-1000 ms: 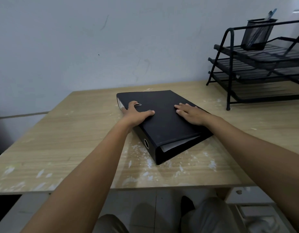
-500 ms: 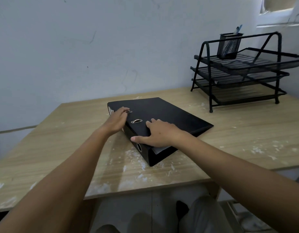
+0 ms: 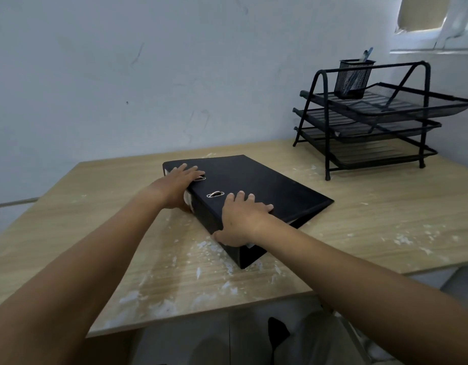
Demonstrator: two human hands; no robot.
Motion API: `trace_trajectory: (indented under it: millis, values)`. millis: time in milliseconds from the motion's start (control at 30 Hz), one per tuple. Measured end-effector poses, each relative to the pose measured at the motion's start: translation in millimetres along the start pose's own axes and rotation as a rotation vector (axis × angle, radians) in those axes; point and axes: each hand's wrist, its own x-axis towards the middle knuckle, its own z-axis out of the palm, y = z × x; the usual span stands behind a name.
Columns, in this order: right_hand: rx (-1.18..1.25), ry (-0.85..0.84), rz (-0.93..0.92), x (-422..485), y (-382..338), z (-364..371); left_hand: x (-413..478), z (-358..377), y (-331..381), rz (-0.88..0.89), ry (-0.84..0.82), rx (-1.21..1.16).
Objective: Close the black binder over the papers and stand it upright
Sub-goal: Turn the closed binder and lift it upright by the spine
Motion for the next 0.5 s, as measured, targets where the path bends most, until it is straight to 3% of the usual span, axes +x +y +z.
trace_trajectory:
  millis: [500]
  values:
    - [-0.055, 0.021, -0.241, 8, 74, -20, -17, 15, -3, 0.053, 0.187, -0.063]
